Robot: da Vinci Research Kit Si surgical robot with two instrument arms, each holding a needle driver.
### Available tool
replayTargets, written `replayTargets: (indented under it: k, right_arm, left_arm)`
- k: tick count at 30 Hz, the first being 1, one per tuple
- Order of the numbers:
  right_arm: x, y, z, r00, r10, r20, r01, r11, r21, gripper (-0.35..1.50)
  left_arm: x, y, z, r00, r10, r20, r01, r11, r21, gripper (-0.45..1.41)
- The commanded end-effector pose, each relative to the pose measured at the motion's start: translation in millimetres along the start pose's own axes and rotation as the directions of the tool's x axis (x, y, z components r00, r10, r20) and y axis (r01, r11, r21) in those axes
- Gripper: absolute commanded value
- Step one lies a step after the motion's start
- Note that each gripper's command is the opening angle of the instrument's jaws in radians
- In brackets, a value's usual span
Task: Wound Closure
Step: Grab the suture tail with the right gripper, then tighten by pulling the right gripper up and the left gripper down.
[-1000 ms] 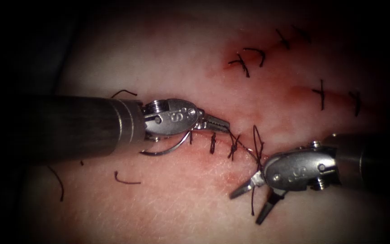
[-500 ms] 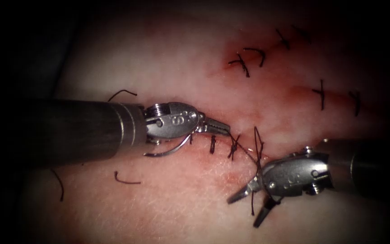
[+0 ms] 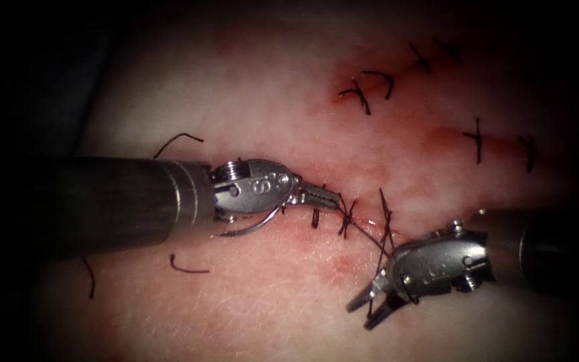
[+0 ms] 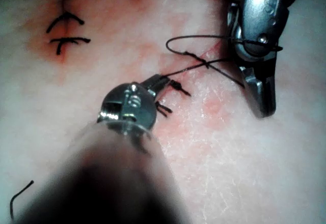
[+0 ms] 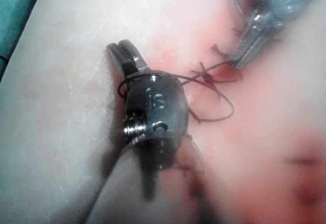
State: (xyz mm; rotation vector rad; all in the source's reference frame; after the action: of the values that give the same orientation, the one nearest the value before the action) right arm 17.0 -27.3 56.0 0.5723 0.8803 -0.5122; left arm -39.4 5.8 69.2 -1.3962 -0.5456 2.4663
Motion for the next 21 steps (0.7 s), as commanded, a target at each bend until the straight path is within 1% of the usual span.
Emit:
replayTargets:
  k: [1, 7, 14, 17, 21]
  right_arm:
    - [0.3, 0.7, 0.7, 1.0, 0.001, -0.003, -0.001, 1.0, -0.013, -0.35]
    - [0.6, 1.0, -0.4, 1.0, 0.004, -0.02, -0.005, 1.0, -0.017, -0.35]
    - [0.4, 1.7, -2.7, 0.996, 0.025, -0.082, -0.03, 0.998, -0.053, -0.35]
    - [0.2, 2.0, -3.8, 0.992, 0.032, -0.121, -0.042, 0.996, -0.077, -0.35]
    - [-0.4, 2.8, -5.5, 0.981, 0.039, -0.188, -0.062, 0.991, -0.118, -0.35]
  left_arm:
    - [-0.3, 0.0, 0.8, 1.0, 0.003, 0.001, -0.003, 1.0, -0.002, -0.45]
    - [-0.8, 1.2, 0.3, 1.0, 0.002, 0.01, -0.002, 1.0, -0.005, -0.45]
    - [-2.1, 3.5, 0.0, 1.0, 0.012, 0.023, -0.012, 1.0, 0.004, -0.45]
    - [-3.2, 5.2, 0.0, 0.999, 0.016, 0.041, -0.017, 1.0, 0.021, -0.45]
    - [-4.4, 7.9, 0.2, 0.997, 0.025, 0.074, -0.027, 0.999, 0.019, -0.45]
